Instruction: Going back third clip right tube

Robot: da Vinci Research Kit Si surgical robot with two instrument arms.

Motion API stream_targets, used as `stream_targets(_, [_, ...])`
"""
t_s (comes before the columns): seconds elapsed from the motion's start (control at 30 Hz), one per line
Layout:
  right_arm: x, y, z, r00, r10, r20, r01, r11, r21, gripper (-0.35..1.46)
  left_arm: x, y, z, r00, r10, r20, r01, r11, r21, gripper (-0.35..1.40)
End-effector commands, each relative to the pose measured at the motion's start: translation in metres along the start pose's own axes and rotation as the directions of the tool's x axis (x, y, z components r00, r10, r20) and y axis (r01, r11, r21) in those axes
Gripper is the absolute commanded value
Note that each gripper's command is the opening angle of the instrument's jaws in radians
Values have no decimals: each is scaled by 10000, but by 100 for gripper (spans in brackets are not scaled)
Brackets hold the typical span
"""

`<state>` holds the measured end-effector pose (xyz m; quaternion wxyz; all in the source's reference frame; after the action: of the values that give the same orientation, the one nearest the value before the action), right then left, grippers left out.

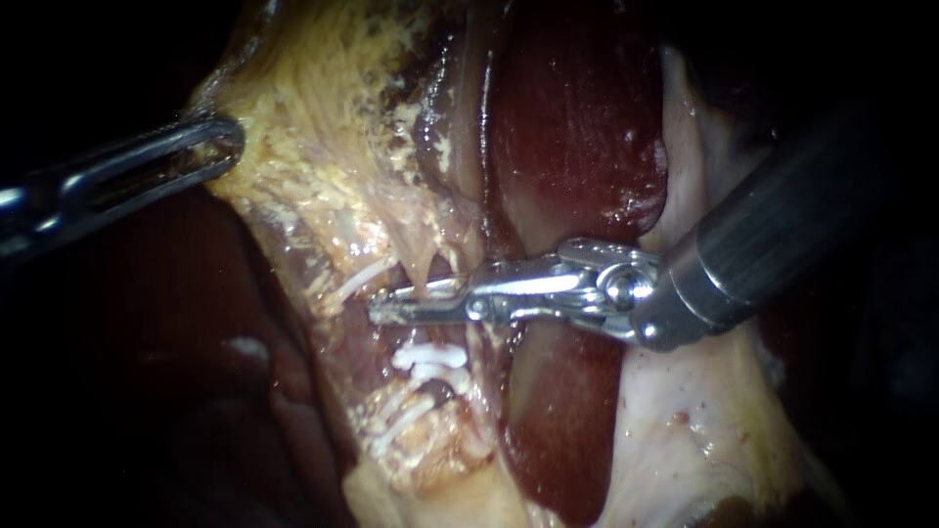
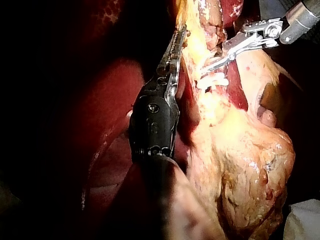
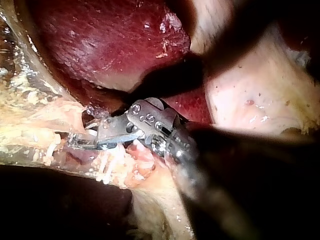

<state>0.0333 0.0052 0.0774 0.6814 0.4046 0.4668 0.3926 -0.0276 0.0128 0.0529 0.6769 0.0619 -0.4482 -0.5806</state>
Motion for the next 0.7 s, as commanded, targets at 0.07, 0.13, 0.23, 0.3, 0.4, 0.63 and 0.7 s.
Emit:
stream_targets(0.07, [0,0,0,10000,-1,1,1,10000,-1,-35,0,0,0,10000,-2,0,2,10000,2,-35])
stream_targets(0.13, [0,0,0,10000,-1,1,1,10000,-1,-35,0,0,0,10000,-2,0,2,10000,2,-35])
stream_targets(0.23, [0,0,-1,10000,-2,3,2,10000,2,-35,0,0,0,10000,-2,0,2,10000,2,-35])
stream_targets(0.3, [-1,0,-2,10000,-2,6,2,10000,6,-12,0,0,-1,10000,-1,-1,1,10000,4,-35])
stream_targets(0.4, [1,1,-1,9983,-586,2,586,9983,-18,44,0,1,-1,10000,1,7,-1,10000,-20,-35])
stream_targets(0.63, [1,4,-2,9889,-1477,-185,1471,9887,-301,60,0,1,-1,10000,1,6,-1,10000,-18,-35])
stream_targets(0.7, [0,3,-3,9870,-1597,-173,1591,9868,-293,60,0,1,-2,10000,2,6,-2,10000,-18,-35])
